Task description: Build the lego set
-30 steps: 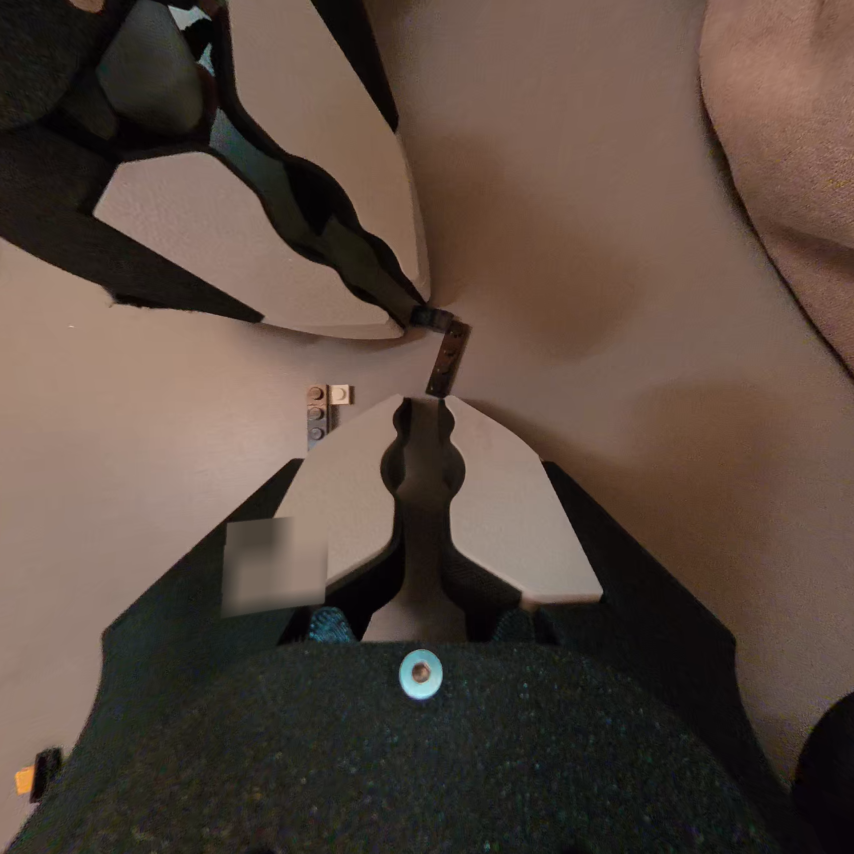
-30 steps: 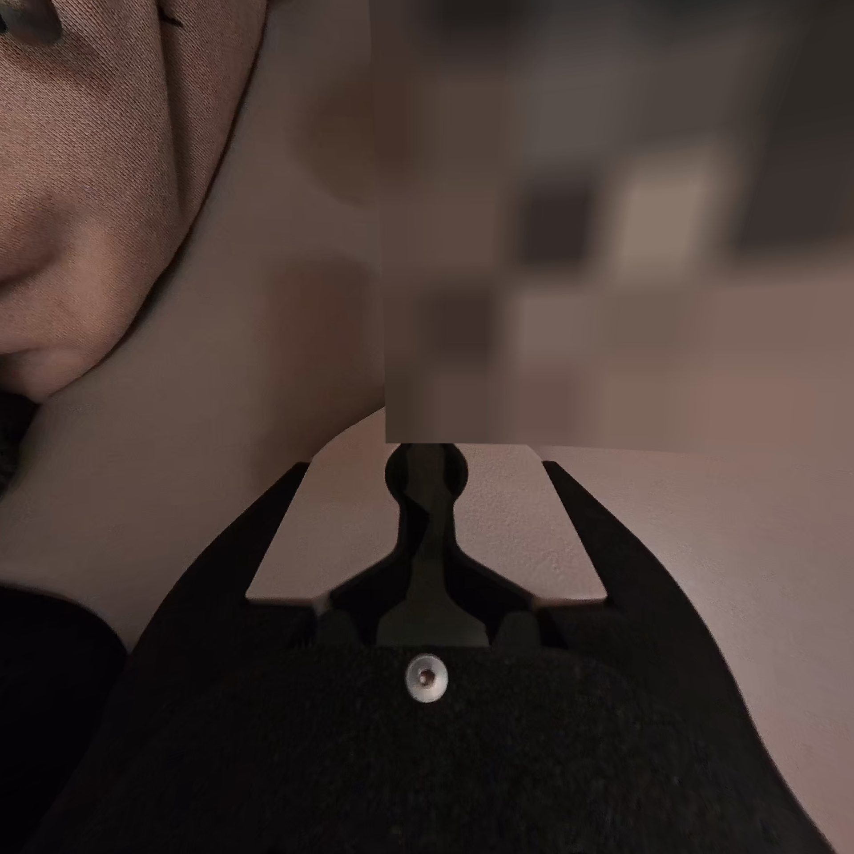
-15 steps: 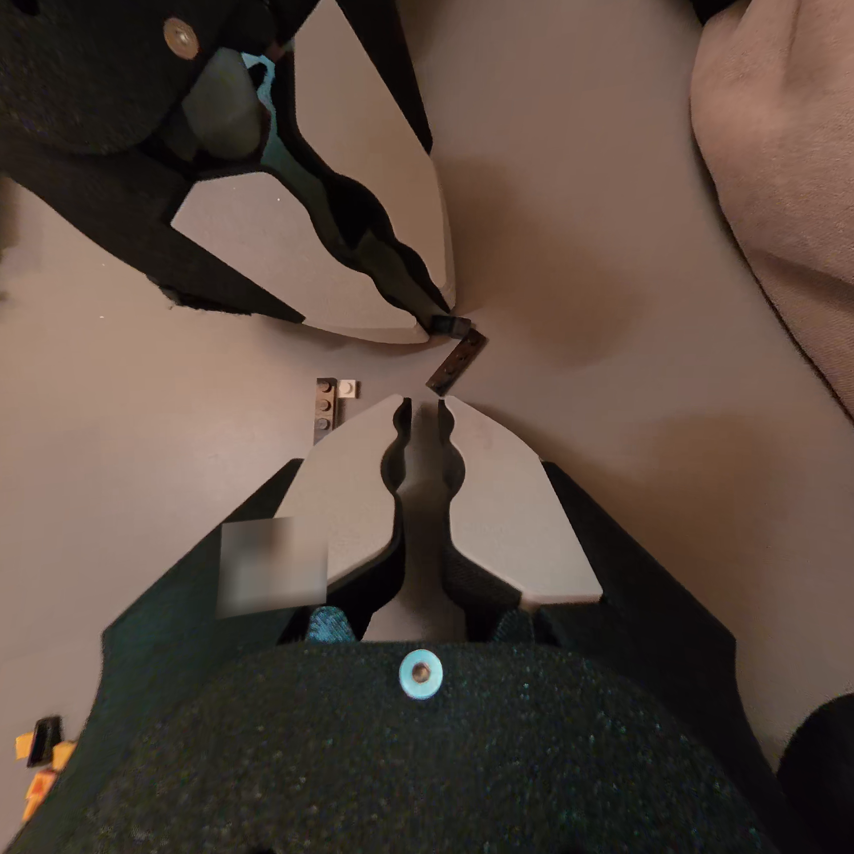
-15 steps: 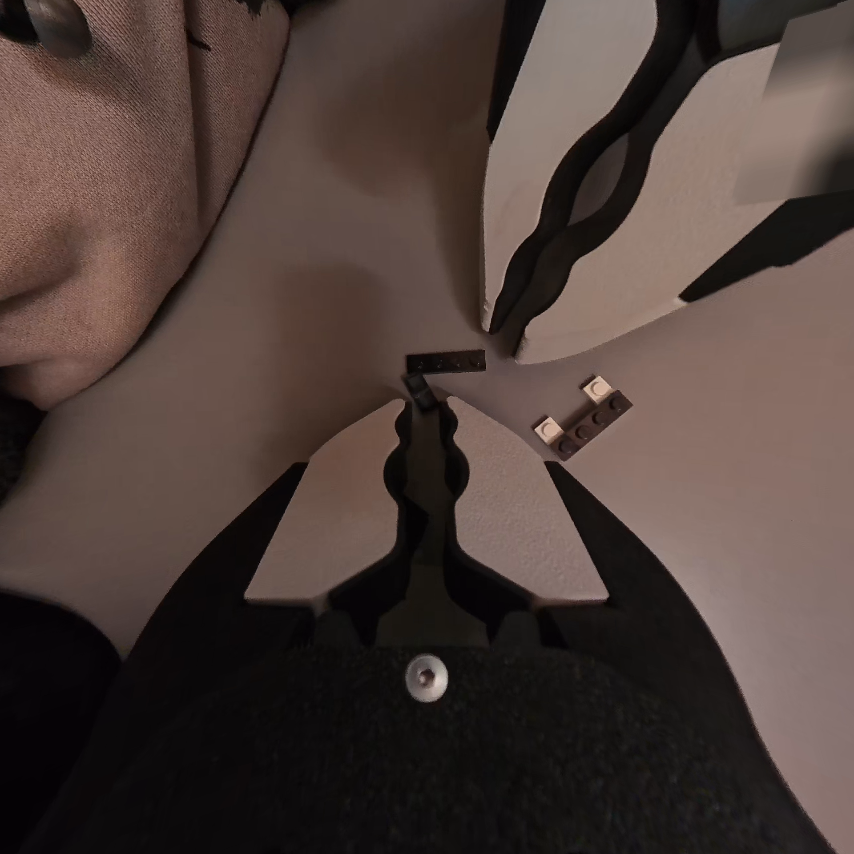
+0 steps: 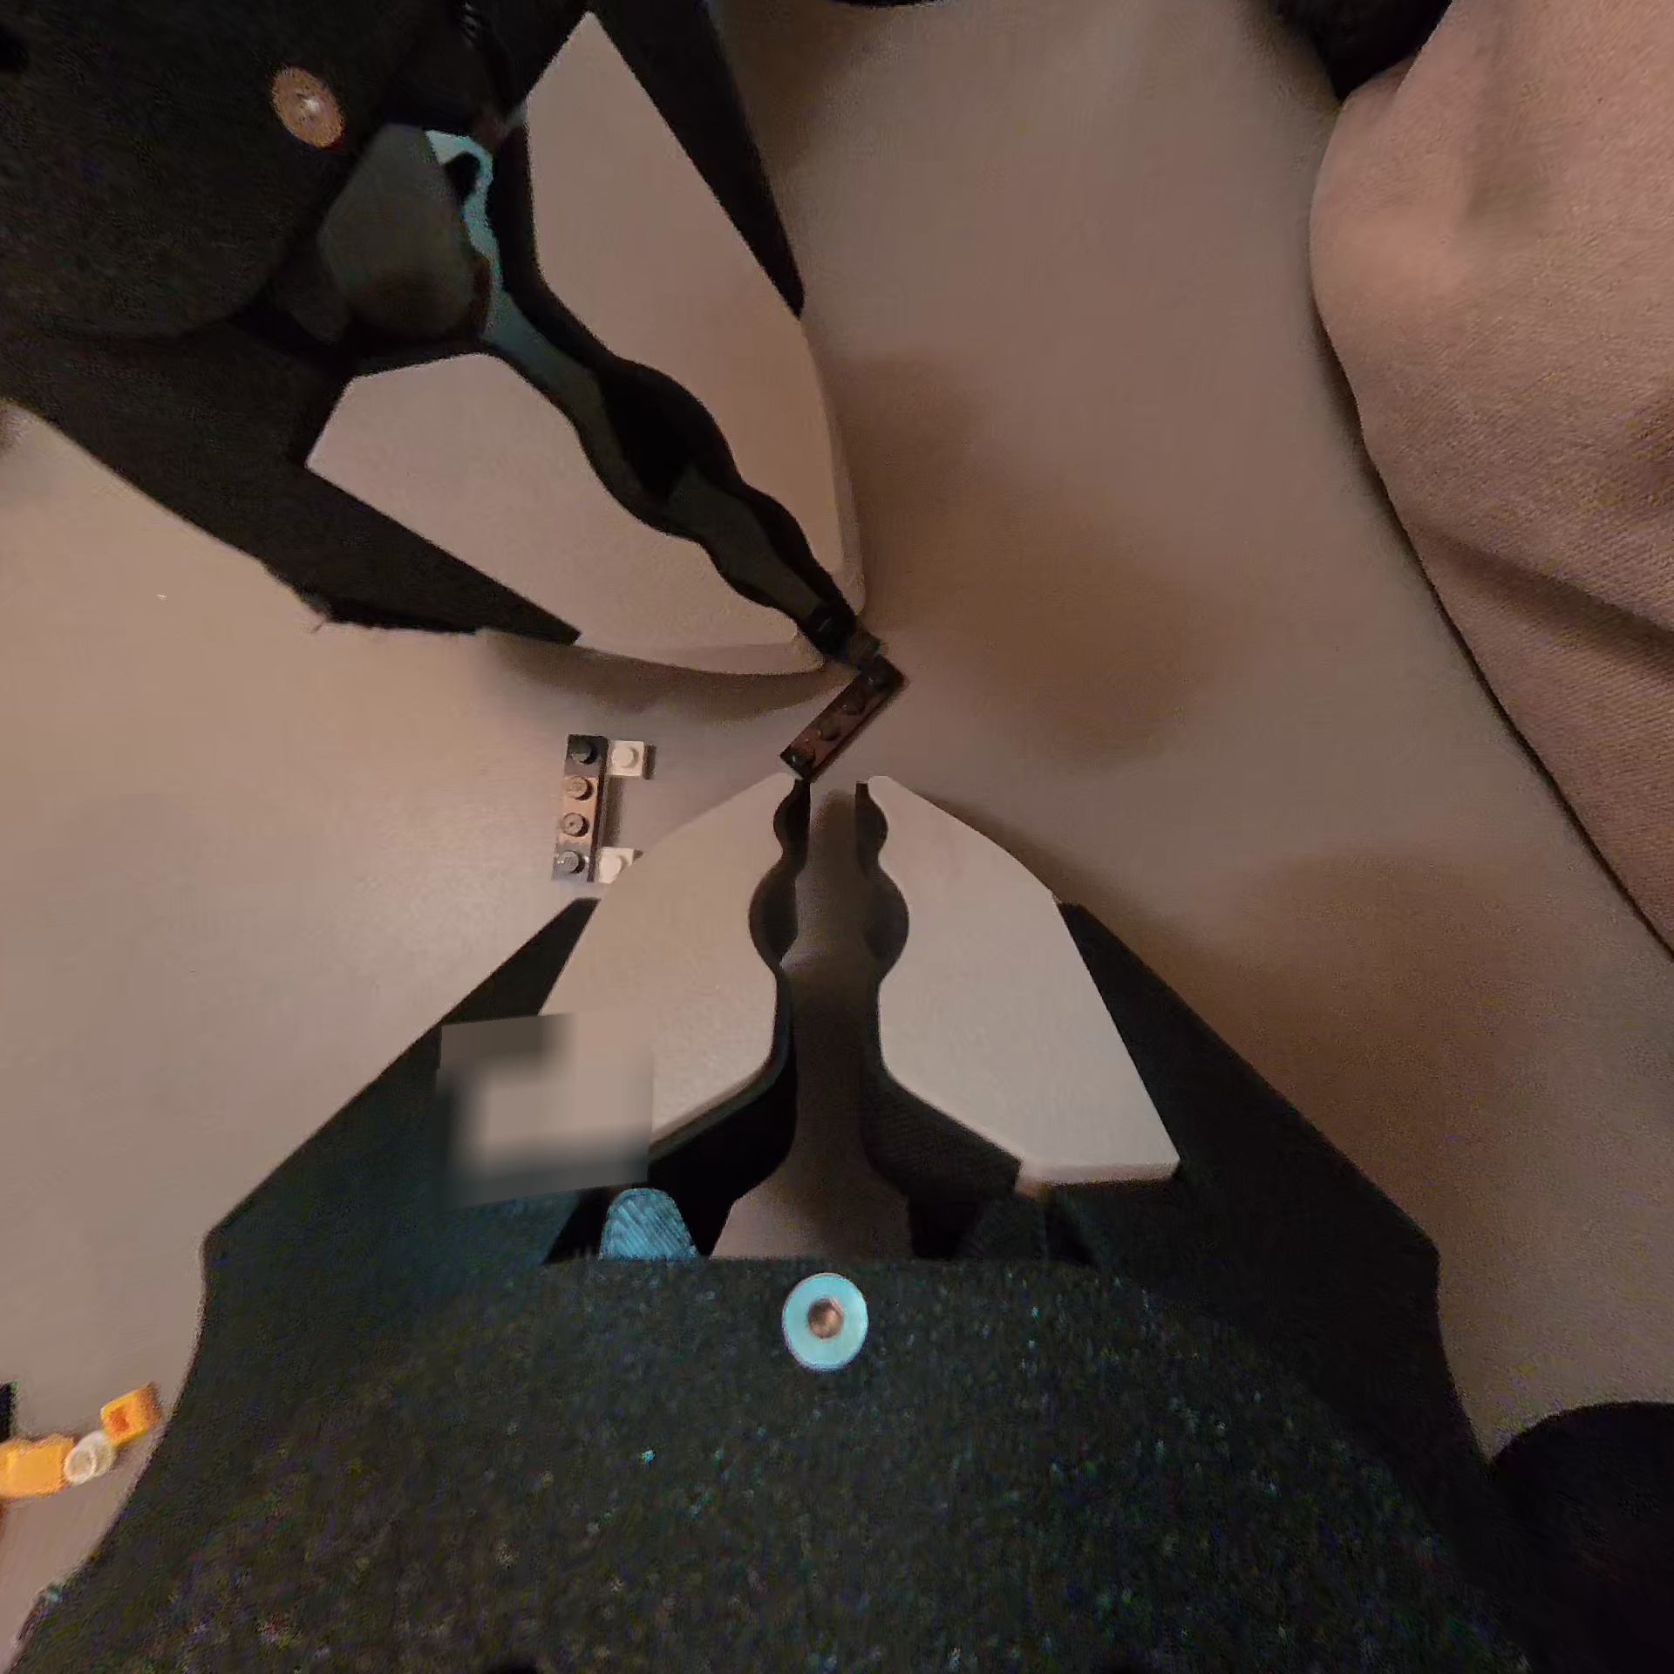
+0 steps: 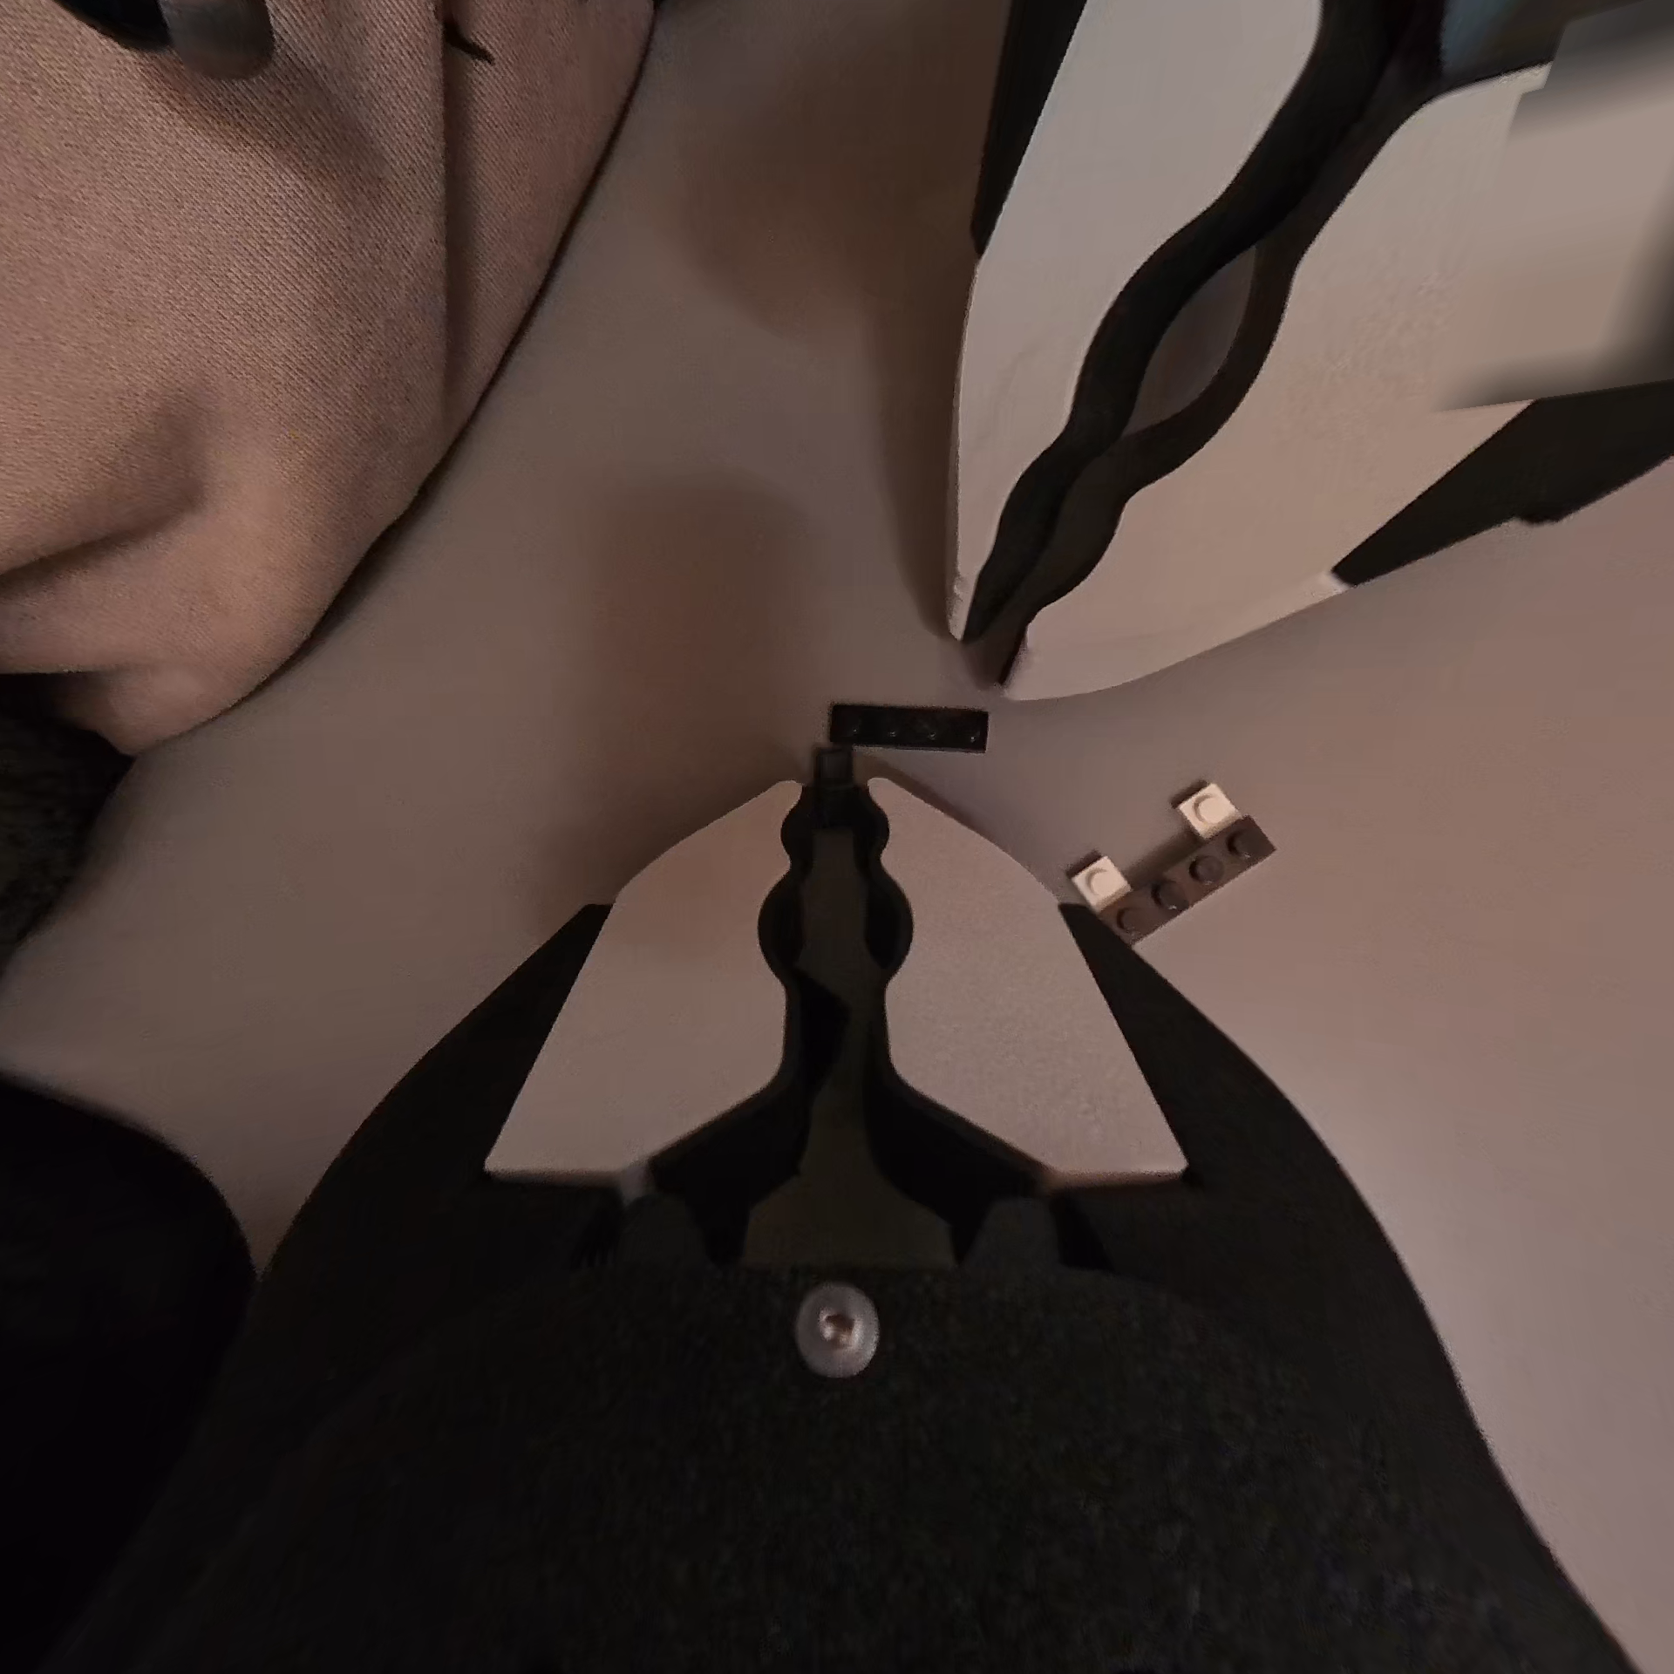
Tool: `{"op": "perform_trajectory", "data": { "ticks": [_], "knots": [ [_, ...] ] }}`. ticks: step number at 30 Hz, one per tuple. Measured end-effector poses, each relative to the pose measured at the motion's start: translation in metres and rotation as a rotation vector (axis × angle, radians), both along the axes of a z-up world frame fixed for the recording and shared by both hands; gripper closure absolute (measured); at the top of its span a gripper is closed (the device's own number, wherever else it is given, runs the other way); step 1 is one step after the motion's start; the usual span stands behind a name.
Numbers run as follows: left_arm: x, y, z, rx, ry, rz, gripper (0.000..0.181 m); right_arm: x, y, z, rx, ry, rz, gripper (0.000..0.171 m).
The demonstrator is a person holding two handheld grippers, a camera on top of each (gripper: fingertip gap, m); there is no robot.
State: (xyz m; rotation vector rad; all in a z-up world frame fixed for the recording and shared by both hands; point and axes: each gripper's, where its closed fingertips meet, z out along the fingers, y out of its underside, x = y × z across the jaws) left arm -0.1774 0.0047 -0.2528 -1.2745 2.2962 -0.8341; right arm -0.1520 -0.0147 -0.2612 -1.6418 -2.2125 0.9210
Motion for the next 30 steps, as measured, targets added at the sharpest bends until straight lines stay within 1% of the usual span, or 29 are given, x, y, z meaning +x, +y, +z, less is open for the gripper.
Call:
{"op": "perform_trajectory", "data": {
  "ticks": [3,5,8,11,18,30],
  "knots": [
    [-0.001,-0.002,0.004,0.007,-0.014,0.021,0.174,-0.001,0.001,0.004,0.001,-0.003,-0.088,0.163],
    [-0.001,-0.004,0.006,0.021,-0.022,0.036,0.175,-0.002,0.005,0.005,0.013,-0.037,-0.172,0.163],
    [-0.004,-0.009,0.003,0.035,-0.019,0.032,0.175,-0.002,0.002,0.005,0.014,-0.089,-0.223,0.164],
    [-0.004,-0.014,0.000,0.054,-0.017,0.029,0.174,-0.002,-0.001,0.002,0.020,-0.127,-0.233,0.163],
    [-0.001,-0.023,0.001,0.094,-0.052,0.035,0.173,-0.008,-0.001,0.005,0.014,-0.140,-0.251,0.164],
    [0.002,-0.019,0.002,0.122,-0.115,0.169,0.175,-0.010,-0.001,0.004,0.046,-0.196,-0.287,0.163]
  ]
}}
